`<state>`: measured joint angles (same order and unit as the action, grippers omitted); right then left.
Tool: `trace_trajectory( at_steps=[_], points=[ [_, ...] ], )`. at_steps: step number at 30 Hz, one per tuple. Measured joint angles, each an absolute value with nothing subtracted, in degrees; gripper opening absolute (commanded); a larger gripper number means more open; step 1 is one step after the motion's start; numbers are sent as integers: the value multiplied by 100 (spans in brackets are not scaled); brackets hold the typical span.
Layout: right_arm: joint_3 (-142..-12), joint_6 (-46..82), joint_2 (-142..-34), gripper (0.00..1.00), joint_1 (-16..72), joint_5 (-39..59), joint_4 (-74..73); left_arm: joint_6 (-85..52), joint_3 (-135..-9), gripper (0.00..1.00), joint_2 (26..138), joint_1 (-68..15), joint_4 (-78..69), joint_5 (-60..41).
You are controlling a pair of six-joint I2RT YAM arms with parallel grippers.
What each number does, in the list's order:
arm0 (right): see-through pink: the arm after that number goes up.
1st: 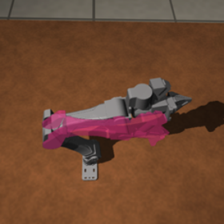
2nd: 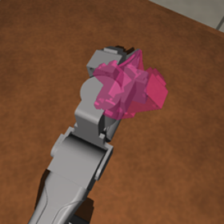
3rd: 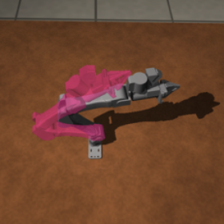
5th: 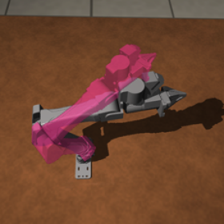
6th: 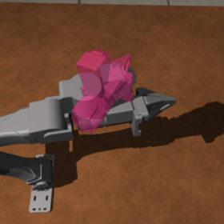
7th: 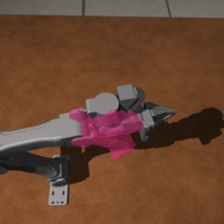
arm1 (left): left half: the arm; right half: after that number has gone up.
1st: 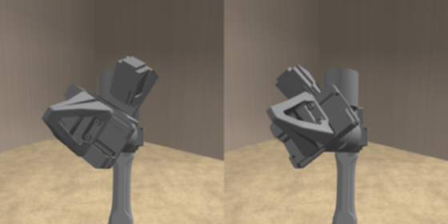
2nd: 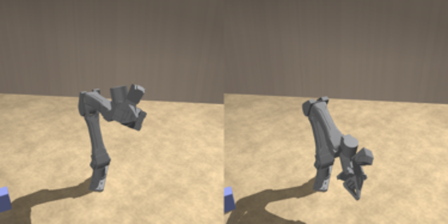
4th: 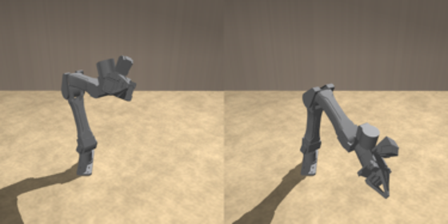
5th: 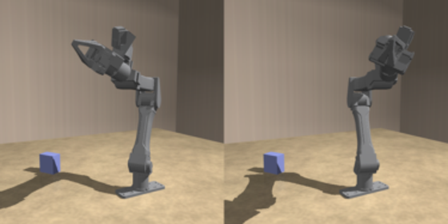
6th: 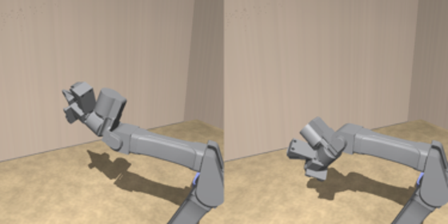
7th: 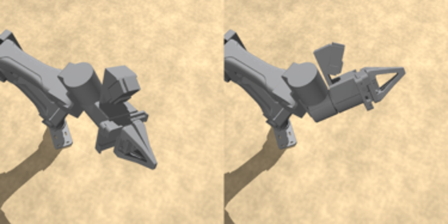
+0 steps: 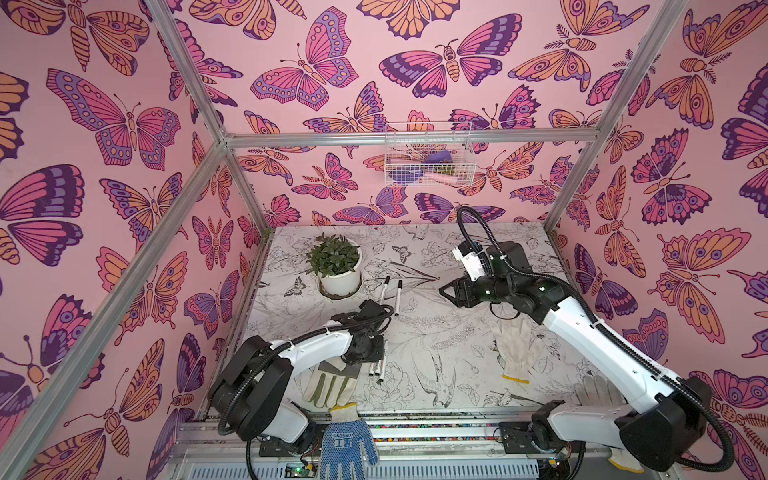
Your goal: Insert the pens into the pen caps
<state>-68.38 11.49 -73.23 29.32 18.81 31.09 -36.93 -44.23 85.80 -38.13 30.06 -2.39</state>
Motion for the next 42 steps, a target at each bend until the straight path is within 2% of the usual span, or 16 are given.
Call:
trace_trajectory(
  at_steps=[4,11,19,26,31,36,39,42],
  points=[
    [-6838,1109,-7319,63,2932,1822,3111,-3671,-4493,27,8753,-3944,2978,-143],
    [-6838,1046,-7295,63,2932,1756,3118,-3826,-4609,0,8873,-4029,3026,104],
    [-6785,1048,-7266,63,2932,1774,3070,-3221,-4663,0,8501,-4051,2786,-207],
    [-6563,1210,-7378,65,2932,2366,2676,-2812,-4683,0,7008,-3997,541,-947],
    [-6563,1328,-7581,66,2936,2993,2397,-2722,-4978,0,7509,-3988,-550,-1393],
    [-6608,1330,-7732,65,2936,3282,2335,-2624,-5065,0,7863,-4045,-899,-1643],
    [-6665,1332,-7830,62,2936,3310,2327,-2554,-5081,0,7861,-4086,-1063,-1778],
    [-6711,1372,-7937,55,2936,3310,2263,-2477,-5100,0,7861,-4097,-1109,-1883]
  ],
)
